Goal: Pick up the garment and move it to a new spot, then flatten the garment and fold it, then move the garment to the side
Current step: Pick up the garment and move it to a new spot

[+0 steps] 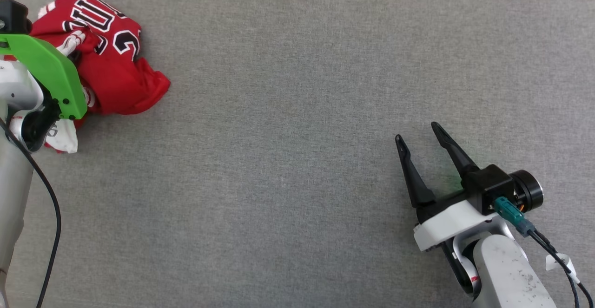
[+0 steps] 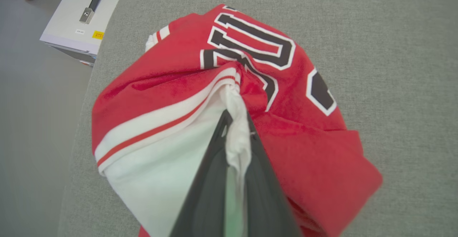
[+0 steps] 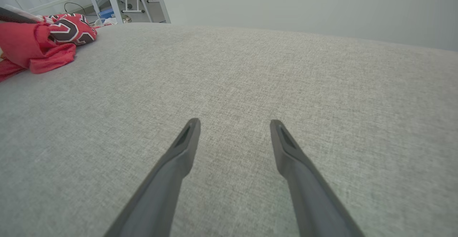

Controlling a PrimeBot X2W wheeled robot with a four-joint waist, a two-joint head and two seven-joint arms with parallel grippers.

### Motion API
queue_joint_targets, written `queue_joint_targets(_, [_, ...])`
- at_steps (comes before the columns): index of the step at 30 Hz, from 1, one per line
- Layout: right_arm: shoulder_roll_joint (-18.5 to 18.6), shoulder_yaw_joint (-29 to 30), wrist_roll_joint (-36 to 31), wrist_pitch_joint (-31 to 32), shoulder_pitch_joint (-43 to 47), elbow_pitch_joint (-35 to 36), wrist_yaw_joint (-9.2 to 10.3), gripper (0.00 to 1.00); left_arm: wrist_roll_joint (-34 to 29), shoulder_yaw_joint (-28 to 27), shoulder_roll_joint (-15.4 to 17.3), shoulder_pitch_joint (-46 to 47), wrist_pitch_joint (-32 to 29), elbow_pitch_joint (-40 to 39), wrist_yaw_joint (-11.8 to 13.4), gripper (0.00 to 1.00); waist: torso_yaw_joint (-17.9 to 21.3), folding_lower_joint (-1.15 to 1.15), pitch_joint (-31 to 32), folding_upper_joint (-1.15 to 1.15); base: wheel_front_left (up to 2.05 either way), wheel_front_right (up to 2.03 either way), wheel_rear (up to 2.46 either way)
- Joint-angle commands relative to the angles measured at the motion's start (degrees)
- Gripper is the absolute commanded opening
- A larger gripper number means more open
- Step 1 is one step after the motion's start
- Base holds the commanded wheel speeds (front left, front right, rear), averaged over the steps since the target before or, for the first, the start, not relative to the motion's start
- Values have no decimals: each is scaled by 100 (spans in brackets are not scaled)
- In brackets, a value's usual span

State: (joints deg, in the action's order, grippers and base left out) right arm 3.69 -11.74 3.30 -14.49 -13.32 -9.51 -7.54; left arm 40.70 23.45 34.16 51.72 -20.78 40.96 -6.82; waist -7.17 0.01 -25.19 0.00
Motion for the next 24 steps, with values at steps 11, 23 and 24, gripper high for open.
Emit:
queue_joint_targets(11, [-15, -130, 182, -51, 251, -248, 5, 100, -474, 174, 146, 66, 1326, -715, -43, 0, -84, -1, 1144, 0, 0, 0, 0])
queue_joint_targets(23, [-73, 119, 329, -51, 616, -261, 5, 100, -917, 442, 64, 45, 2119, -2289, 36, 0, 213, -1, 2002, 0, 0, 0, 0])
queue_joint_targets(24, [-75, 128, 334, -51, 617, -260, 5, 100, -939, 462, 30, 71, 2139, -2361, 48, 0, 282, -1, 2023, 0, 0, 0, 0])
